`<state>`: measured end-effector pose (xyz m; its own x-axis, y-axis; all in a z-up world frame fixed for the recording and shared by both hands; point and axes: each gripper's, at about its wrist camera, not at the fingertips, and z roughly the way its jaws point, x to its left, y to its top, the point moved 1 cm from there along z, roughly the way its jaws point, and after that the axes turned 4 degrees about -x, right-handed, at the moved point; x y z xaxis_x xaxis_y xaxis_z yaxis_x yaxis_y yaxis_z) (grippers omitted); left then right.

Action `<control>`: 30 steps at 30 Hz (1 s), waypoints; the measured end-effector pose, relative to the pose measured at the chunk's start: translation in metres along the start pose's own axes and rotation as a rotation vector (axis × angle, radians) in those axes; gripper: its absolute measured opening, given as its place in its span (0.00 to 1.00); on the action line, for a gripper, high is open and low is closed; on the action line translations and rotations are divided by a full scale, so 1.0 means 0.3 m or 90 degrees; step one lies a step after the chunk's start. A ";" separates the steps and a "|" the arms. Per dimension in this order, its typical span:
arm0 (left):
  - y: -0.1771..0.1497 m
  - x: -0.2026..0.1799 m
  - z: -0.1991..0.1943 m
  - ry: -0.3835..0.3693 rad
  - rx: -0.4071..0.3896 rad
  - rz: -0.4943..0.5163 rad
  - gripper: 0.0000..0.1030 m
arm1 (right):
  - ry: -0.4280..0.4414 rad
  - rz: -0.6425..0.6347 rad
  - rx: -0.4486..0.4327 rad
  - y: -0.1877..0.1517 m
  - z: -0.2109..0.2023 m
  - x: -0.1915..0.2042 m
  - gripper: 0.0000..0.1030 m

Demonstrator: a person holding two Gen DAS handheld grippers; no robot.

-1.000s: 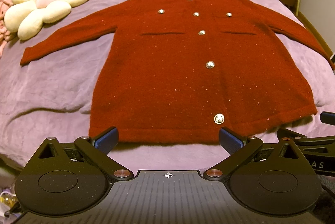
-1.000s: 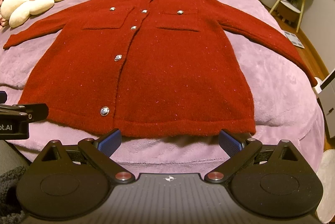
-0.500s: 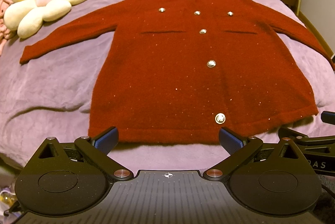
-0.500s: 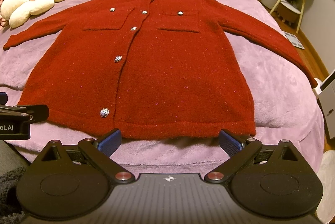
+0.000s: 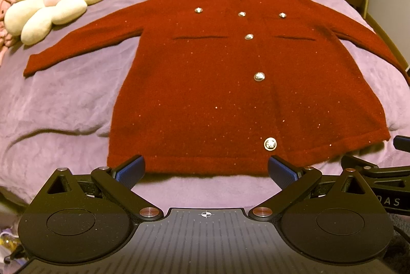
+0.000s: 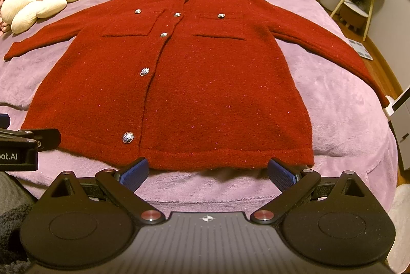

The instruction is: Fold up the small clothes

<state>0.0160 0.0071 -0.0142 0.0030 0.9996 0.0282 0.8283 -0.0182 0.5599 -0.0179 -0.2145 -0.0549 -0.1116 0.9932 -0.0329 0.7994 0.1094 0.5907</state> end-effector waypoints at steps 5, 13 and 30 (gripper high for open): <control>-0.003 0.004 0.005 0.000 0.001 0.002 1.00 | 0.001 0.002 0.000 0.000 0.001 -0.001 0.96; -0.006 0.000 0.008 0.000 0.003 0.000 1.00 | 0.004 0.006 -0.002 -0.006 -0.002 -0.007 0.96; -0.012 -0.009 0.012 0.002 0.006 0.001 1.00 | 0.006 0.011 -0.008 -0.013 -0.007 -0.016 0.96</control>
<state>0.0151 0.0045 -0.0192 0.0028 0.9995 0.0314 0.8340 -0.0197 0.5514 -0.0219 -0.2198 -0.0554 -0.1027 0.9946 -0.0153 0.7942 0.0913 0.6008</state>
